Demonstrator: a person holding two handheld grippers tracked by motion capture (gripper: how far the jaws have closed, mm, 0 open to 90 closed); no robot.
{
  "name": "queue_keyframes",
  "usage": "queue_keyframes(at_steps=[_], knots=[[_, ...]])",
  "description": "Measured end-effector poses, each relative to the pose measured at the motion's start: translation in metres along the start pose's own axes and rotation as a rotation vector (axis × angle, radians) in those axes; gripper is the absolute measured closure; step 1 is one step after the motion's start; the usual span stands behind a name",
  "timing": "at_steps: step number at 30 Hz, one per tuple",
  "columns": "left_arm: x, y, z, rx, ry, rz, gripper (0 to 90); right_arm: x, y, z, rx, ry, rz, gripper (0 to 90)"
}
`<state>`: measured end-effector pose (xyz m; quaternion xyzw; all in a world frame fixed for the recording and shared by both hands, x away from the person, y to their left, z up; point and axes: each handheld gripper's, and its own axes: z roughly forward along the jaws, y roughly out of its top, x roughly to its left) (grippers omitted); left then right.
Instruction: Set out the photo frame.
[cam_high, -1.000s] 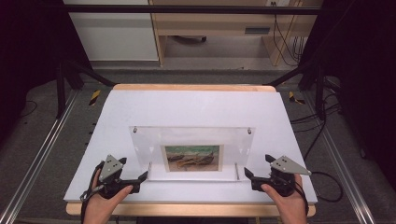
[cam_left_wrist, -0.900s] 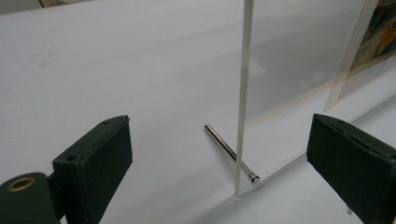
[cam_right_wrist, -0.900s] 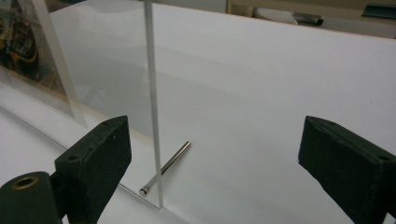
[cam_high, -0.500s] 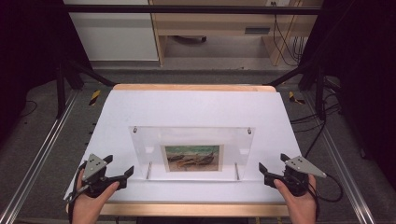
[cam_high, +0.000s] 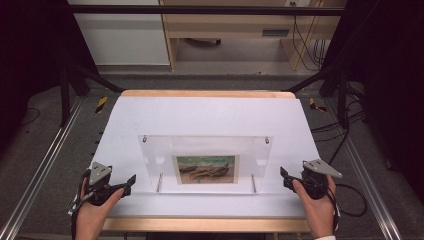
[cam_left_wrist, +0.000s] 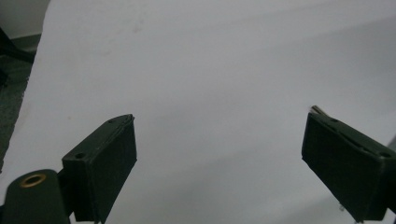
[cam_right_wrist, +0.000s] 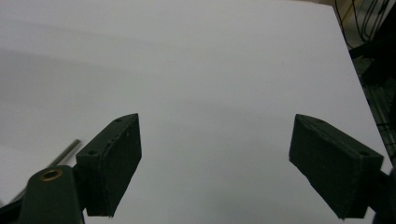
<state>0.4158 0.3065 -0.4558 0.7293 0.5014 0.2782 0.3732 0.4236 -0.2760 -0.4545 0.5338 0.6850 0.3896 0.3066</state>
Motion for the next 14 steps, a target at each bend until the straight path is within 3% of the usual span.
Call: queue_keyframes(at_steps=[2, 4, 8, 14], knots=[[0.002, 0.000, 0.003, 0.016, 0.006, -0.011, 10.0, 0.001, 0.001, 0.011, 0.044, -0.020, -0.013, 18.9], [0.001, -0.001, 0.006, 0.032, 0.007, -0.016, 10.0, 0.003, 0.002, 0.013, 0.054, -0.019, -0.013, 19.2], [0.000, -0.003, 0.012, 0.089, 0.017, -0.002, 10.6, 0.008, 0.001, 0.019, 0.110, 0.009, -0.025, 20.4], [0.002, -0.003, 0.009, 0.079, 0.012, -0.019, 10.3, 0.009, 0.000, 0.009, 0.091, 0.022, -0.011, 22.0]])
